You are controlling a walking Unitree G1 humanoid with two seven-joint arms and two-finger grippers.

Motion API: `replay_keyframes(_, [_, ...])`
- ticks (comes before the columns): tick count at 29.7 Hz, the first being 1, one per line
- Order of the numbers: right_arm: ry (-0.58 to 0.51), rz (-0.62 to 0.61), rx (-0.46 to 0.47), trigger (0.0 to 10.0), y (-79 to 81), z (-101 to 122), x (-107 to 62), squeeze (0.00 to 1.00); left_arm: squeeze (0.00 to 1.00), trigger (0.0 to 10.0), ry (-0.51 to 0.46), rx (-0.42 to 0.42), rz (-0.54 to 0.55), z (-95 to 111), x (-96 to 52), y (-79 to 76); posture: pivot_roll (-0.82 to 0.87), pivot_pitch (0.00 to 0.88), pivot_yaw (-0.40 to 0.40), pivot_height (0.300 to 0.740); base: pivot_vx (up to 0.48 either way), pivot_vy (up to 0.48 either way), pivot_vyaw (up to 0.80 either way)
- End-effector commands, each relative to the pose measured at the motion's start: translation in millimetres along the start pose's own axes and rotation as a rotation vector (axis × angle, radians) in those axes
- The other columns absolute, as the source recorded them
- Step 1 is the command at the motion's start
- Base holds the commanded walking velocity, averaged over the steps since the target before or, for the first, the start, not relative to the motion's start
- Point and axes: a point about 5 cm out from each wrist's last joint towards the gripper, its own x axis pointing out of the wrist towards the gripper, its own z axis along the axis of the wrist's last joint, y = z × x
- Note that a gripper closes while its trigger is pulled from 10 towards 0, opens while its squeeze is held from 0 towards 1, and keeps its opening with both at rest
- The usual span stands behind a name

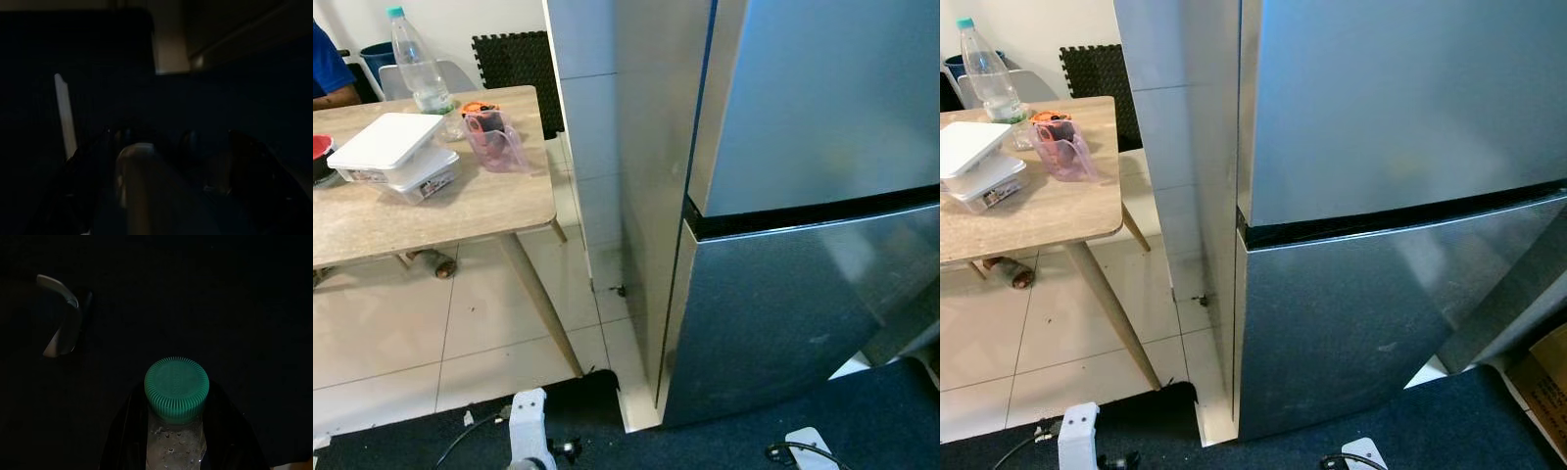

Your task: Restocking fridge

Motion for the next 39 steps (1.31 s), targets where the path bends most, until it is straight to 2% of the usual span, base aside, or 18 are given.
replay_keyframes(1, [0.013,0.003,-0.007,10.0,0.9,-2.9,-0.2,0.0,0.36,10.0,-0.14,-0.099,-0.078,29.4,1.6,-0.4,-0.02,0.04,-0.011,0.74,0.0,0.0,0.0])
replay_keyframes(2, [0.013,0.003,-0.006,10.0,0.8,-3.1,-0.3,0.0,0.36,10.0,-0.188,-0.137,-0.115,39.5,1.8,-1.5,-0.02,0.04,-0.011,0.74,0.0,0.0,0.0])
replay_keyframes(3, [0.011,0.005,-0.007,10.0,0.7,-2.5,-0.2,0.0,0.98,10.0,-0.265,-0.176,-0.187,57.8,1.2,-3.4,-0.02,0.041,-0.013,0.74,0.0,0.0,0.0])
replay_keyframes(5, [0.011,0.005,-0.007,10.0,0.7,-2.5,-0.2,0.0,0.98,10.0,-0.265,-0.176,-0.187,57.8,1.2,-3.4,-0.02,0.041,-0.013,0.74,0.0,0.0,0.0])
replay_keyframes(9, [0.011,0.004,-0.01,10.0,-0.2,-2.4,-0.3,0.0,1.0,10.0,-0.377,-0.232,-0.395,88.7,-4.1,-7.1,-0.02,0.045,-0.016,0.74,0.0,0.0,0.0])
replay_keyframes(10, [0.013,0.002,-0.013,10.0,-1.3,-2.9,-0.5,0.0,1.0,10.0,-0.45,-0.213,-0.591,113.4,-10.1,-16.9,-0.02,0.047,-0.018,0.74,0.0,0.0,0.0])
replay_keyframes(11, [0.014,0.002,-0.014,10.0,-1.7,-3.2,-0.5,0.0,1.0,10.0,-0.469,-0.192,-0.654,121.2,-12.4,-21.0,-0.02,0.047,-0.018,0.74,0.0,0.0,0.0])
replay_keyframes(16, [0.015,0.002,-0.015,10.0,-2.1,-3.6,-0.6,0.0,1.0,10.0,-0.514,-0.087,-0.803,141.7,-18.7,-34.6,-0.02,0.049,-0.018,0.74,0.0,0.0,0.0])
replay_keyframes(18, [0.015,0.002,-0.015,10.0,-2.1,-3.6,-0.6,0.0,0.91,10.0,-0.52,-0.062,-0.863,147.2,-21.1,-39.8,-0.02,0.049,-0.018,0.74,0.0,0.0,0.0])
replay_keyframes(19, [0.015,0.002,-0.016,10.0,-2.1,-3.6,-0.6,0.0,0.15,10.0,-0.517,-0.012,-0.972,153.2,-25.8,-48.4,-0.02,0.051,-0.019,0.74,0.0,0.0,0.0])
replay_keyframes(20, [0.015,0.002,-0.016,10.0,-2.1,-3.8,-0.7,0.0,0.0,10.0,-0.505,0.046,-1.08,157.6,-31.1,-57.2,-0.02,0.054,-0.019,0.74,0.0,0.0,0.0])
replay_keyframes(21, [0.015,0.002,-0.016,10.0,-2.1,-3.8,-0.7,0.0,0.0,10.0,-0.505,0.046,-1.08,157.6,-31.1,-57.2,-0.02,0.054,-0.019,0.74,0.0,0.0,0.0])
replay_keyframes(23, [0.016,0.002,-0.017,10.0,-2.3,-4.3,-0.8,0.0,0.0,10.0,-0.458,0.206,-1.274,163.9,-42.9,-76.5,-0.03,0.058,-0.018,0.74,0.0,0.0,0.0])
replay_keyframes(24, [0.016,0.002,-0.017,10.0,-2.3,-4.3,-0.8,0.0,0.0,10.0,-0.458,0.206,-1.274,163.9,-42.9,-76.5,-0.03,0.058,-0.018,0.74,0.0,0.0,0.0])
replay_keyframes(26, [0.019,0.001,-0.018,10.0,-2.6,-5.5,-1.0,0.0,0.0,10.0,-0.427,0.347,-1.358,167.9,-49.1,-92.1,-0.03,0.059,-0.018,0.74,0.0,0.0,0.0])
replay_keyframes(28, [0.019,0.001,-0.018,10.0,-2.6,-5.5,-1.0,0.0,0.0,10.0,-0.427,0.347,-1.358,167.9,-49.1,-92.1,-0.03,0.059,-0.018,0.74,0.0,0.0,0.0])
replay_keyframes(31, [0.027,0.001,-0.022,10.0,-2.7,-9.0,-1.5,0.0,0.0,10.0,-0.428,0.566,-1.385,172.2,-53.0,-120.8,-0.02,0.057,-0.018,0.74,0.0,0.0,0.0])
replay_keyframes(39, [0.018,-0.002,-0.023,10.0,-3.2,-5.1,-1.0,0.0,0.0,10.0,-0.544,0.728,-1.278,180.9,-50.6,-165.4,-0.03,0.054,-0.014,0.74,0.0,0.0,0.0])
